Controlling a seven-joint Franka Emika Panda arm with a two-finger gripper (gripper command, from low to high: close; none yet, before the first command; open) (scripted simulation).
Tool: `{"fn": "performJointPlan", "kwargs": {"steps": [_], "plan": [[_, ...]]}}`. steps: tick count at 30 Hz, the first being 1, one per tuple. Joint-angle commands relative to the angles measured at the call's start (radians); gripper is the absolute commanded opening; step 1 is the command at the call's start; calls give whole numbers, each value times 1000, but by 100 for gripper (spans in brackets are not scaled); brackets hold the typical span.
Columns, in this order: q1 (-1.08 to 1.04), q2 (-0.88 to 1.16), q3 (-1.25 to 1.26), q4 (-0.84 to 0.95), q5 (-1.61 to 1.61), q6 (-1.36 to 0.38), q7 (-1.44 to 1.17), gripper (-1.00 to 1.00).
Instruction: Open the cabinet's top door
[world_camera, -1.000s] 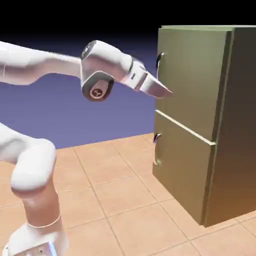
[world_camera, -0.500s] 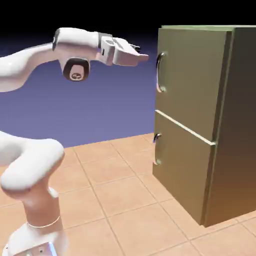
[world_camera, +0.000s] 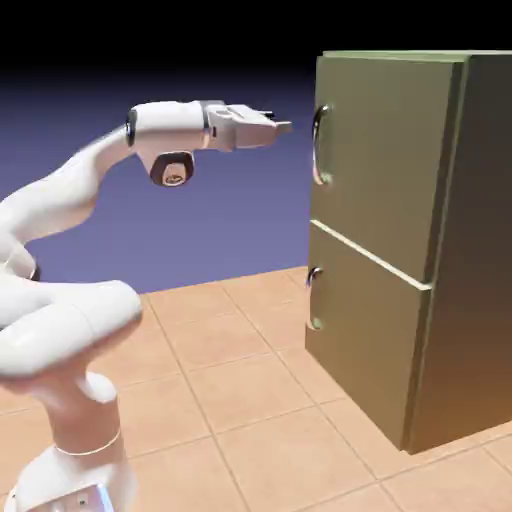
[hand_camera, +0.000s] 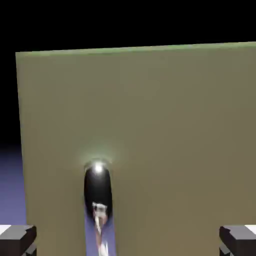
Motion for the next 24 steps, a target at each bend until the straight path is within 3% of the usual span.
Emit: {"fn": "performJointPlan", "kwargs": {"steps": [1, 9, 10, 24], "plan": [[-23, -25, 24, 9, 44, -8, -12, 0], [-218, -47, 80, 149, 206, -37, -70, 0], [-218, -47, 80, 149, 206, -37, -70, -100], [111, -96, -131, -322, 391, -492, -477, -100]]}}
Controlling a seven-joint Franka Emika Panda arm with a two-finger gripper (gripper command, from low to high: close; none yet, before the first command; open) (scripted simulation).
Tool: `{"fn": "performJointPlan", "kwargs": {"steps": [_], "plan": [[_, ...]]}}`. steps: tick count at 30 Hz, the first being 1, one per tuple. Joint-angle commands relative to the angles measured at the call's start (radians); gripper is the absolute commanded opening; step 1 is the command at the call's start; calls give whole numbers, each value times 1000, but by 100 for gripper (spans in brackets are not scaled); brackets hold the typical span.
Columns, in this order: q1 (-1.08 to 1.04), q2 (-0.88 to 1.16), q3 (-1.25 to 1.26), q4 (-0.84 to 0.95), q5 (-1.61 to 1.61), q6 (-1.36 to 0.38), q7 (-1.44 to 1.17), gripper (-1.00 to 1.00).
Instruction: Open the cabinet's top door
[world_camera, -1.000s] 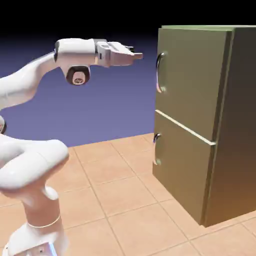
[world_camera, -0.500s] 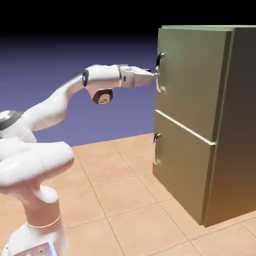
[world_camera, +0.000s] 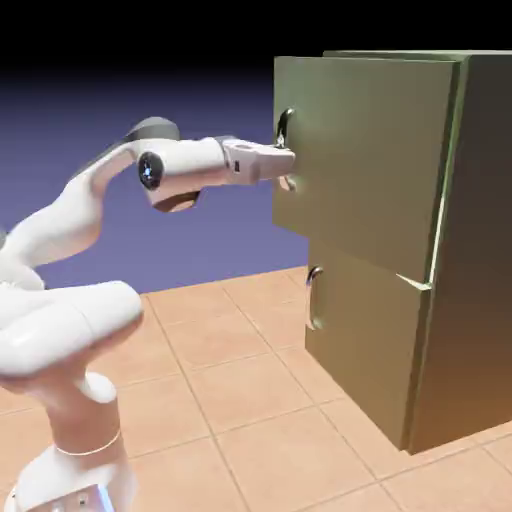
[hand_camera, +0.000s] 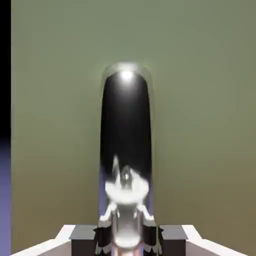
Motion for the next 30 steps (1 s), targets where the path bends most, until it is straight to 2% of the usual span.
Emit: {"fn": "performJointPlan", "kwargs": {"steps": [1, 10, 21, 30], "plan": [[19, 0, -30, -35, -10, -43, -24, -100], [20, 0, -325, -234, -163, -434, -171, -100], [-291, -9, -509, -298, -210, -912, -193, -100], [-455, 297, -704, -237, -476, -1249, -436, -100]]}}
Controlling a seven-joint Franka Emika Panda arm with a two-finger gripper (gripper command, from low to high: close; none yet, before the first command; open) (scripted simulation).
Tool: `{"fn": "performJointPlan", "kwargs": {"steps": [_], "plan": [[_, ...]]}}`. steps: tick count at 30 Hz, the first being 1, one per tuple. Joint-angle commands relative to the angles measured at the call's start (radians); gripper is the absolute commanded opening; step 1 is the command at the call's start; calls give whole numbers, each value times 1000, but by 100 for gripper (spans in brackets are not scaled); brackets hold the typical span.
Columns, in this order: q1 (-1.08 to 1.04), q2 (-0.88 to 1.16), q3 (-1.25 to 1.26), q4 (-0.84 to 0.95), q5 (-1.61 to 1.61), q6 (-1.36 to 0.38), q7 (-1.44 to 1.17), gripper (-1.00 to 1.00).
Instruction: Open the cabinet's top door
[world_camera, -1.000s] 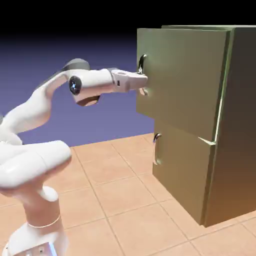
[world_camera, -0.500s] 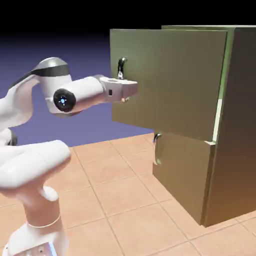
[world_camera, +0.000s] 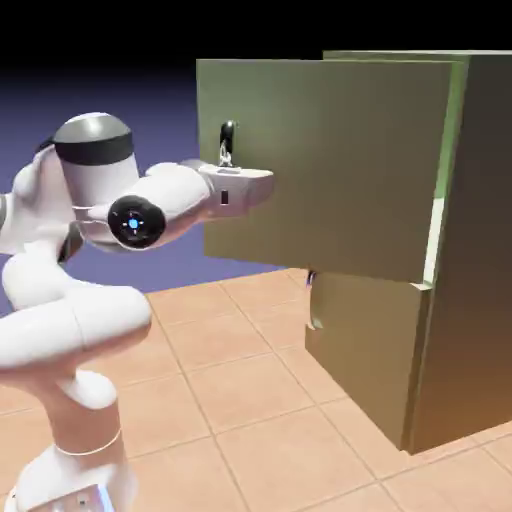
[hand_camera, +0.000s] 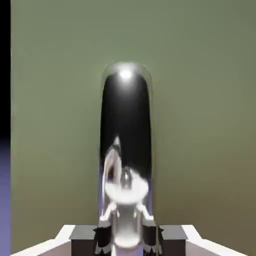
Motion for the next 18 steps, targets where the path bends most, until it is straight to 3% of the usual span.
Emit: {"fn": "performJointPlan", "kwargs": {"steps": [1, 18], "plan": [[-13, 36, -12, 13, -31, -27, -29, -100], [-88, 652, -92, 340, -548, -292, -520, -100]]}}
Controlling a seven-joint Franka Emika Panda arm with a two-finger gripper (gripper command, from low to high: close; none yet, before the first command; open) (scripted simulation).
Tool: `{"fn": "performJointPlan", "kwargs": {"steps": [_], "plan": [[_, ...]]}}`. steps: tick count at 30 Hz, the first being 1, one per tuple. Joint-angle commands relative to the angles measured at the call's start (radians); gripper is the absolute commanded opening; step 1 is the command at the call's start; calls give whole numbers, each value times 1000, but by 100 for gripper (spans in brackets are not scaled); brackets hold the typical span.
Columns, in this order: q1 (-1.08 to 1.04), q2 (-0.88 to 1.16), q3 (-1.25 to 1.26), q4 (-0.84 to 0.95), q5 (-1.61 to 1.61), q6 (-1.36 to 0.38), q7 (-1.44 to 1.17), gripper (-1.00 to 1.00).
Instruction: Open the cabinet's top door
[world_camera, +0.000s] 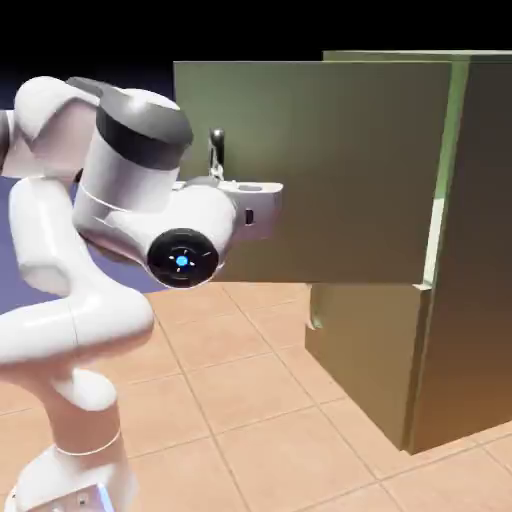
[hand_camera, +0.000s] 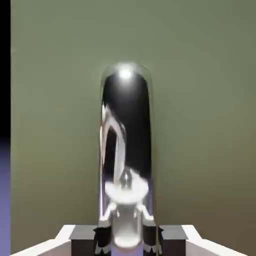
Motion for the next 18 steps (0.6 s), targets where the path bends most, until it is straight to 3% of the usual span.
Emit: {"fn": "performJointPlan", "kwargs": {"steps": [1, 16, 17, 18], "plan": [[3, 36, -2, 25, -28, -6, -24, -100], [91, 573, -5, 496, -388, -121, -294, -100], [91, 573, -5, 496, -388, -121, -294, 100], [91, 573, -5, 496, -388, -121, -294, 100]]}}
